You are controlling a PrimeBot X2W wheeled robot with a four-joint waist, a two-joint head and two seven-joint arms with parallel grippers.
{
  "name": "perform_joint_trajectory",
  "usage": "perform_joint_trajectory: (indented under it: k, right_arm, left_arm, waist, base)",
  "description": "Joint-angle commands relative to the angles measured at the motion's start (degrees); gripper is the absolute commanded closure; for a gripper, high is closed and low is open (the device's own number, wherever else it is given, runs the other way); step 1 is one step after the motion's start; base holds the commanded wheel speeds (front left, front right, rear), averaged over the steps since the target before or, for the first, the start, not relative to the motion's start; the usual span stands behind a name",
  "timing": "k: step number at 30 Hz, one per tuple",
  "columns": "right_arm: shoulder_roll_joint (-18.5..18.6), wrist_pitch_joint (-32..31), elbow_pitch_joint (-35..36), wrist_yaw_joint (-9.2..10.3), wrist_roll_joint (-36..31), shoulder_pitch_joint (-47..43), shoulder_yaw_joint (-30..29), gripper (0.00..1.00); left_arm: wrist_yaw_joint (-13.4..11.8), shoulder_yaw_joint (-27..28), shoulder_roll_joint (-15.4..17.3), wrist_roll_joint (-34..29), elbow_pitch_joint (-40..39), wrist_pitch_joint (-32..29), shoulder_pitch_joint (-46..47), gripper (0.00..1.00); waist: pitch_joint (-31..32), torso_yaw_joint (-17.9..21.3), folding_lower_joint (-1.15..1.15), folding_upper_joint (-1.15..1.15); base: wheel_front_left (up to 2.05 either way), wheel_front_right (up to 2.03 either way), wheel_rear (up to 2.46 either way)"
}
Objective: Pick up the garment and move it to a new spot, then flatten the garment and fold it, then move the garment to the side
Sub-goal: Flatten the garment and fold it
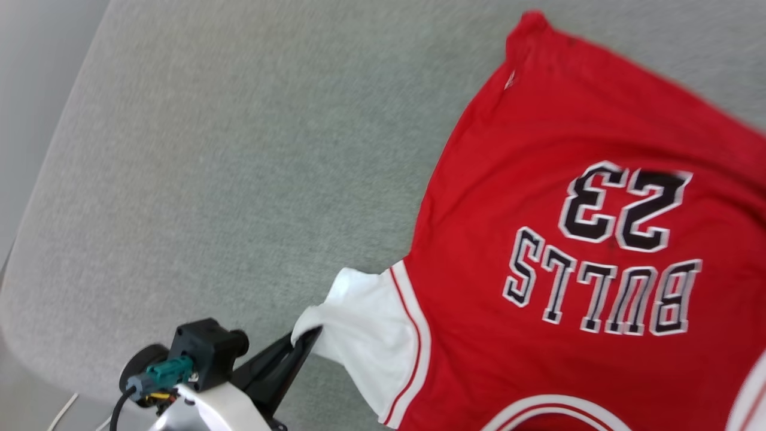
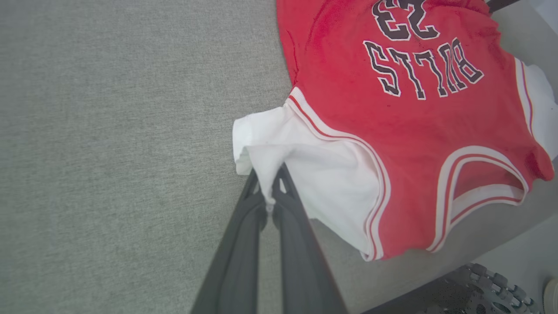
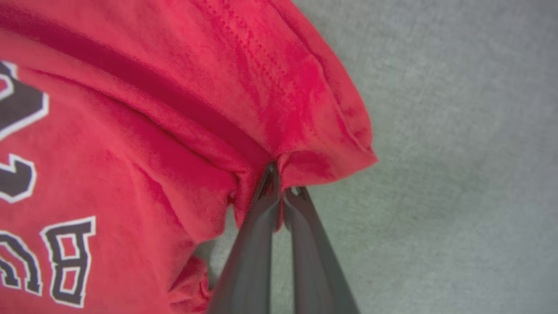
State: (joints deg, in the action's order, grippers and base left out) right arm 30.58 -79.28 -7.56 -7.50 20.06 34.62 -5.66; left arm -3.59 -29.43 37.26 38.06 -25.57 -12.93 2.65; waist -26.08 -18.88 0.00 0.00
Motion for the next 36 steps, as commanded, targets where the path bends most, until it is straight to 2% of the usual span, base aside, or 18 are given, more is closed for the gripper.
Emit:
perform_joint_trajectory:
  k: [1, 9, 19, 25, 32, 33, 34, 35, 36]
  right_arm:
    - [-0.6, 0.5, -0.4, 0.02, 1.0, -3.4, 0.5, 1.00]
    - [-2.2, 5.0, 4.9, 0.02, 7.5, -16.6, -1.1, 1.00]
    - [-5.2, 8.0, 13.6, 0.02, 10.3, -33.1, -4.5, 1.00]
    - [-8.6, 9.4, 16.2, 0.02, 10.2, -40.1, -7.2, 1.00]
    - [-10.1, 11.1, 15.9, 0.02, 9.8, -43.1, -7.0, 1.00]
    - [-10.2, 11.7, 15.9, 0.02, 9.9, -42.8, -7.3, 0.93]
    - [-10.0, 12.7, 16.1, 0.02, 9.9, -42.4, -7.1, 0.07]
    - [-9.8, 13.7, 16.1, 0.02, 9.8, -41.9, -7.2, 0.00]
    - [-9.7, 14.2, 15.9, 0.02, 9.9, -41.6, -7.1, 0.00]
  left_arm:
    - [-0.3, 0.0, 0.1, 0.4, 0.5, 0.2, -1.2, 1.00]
    - [-2.1, 1.8, 1.3, 1.7, 2.3, 1.0, -4.2, 1.00]
    - [-4.6, 3.5, 1.3, 2.9, 2.6, 2.6, -7.8, 1.00]
    - [-5.4, 3.5, 0.4, 2.7, 2.9, 3.5, -7.8, 1.00]
    - [-5.5, 3.0, -0.3, 2.6, 2.9, 3.7, -7.3, 1.00]
    - [-5.5, 2.9, -0.4, 2.7, 2.9, 3.7, -7.4, 1.00]
    - [-5.6, 2.9, -0.4, 2.7, 2.8, 3.7, -7.5, 1.00]
    - [-5.6, 2.9, -0.4, 2.7, 2.7, 3.7, -7.6, 1.00]
    - [-5.6, 2.9, -0.3, 2.8, 2.6, 3.6, -7.7, 1.00]
  waist:
    - [4.8, 4.1, 0.00, 0.00]
    - [11.8, 9.1, 0.00, 0.00]
    - [16.6, 13.6, 0.00, 0.00]
    - [17.4, 14.7, 0.00, 0.00]
    - [18.1, 15.1, 0.00, 0.00]
    - [18.2, 15.2, 0.00, 0.00]
    - [18.3, 15.2, 0.00, 0.00]
    - [18.4, 15.2, 0.00, 0.00]
    - [18.5, 15.2, 0.00, 0.00]
  base:
    - [0.00, 0.00, 0.00]
    - [0.00, 0.00, 0.00]
    - [0.00, 0.00, 0.00]
    - [0.00, 0.00, 0.00]
    - [0.00, 0.00, 0.00]
    - [0.00, 0.00, 0.00]
    - [0.00, 0.00, 0.00]
    - [0.00, 0.00, 0.00]
    - [0.00, 0.00, 0.00]
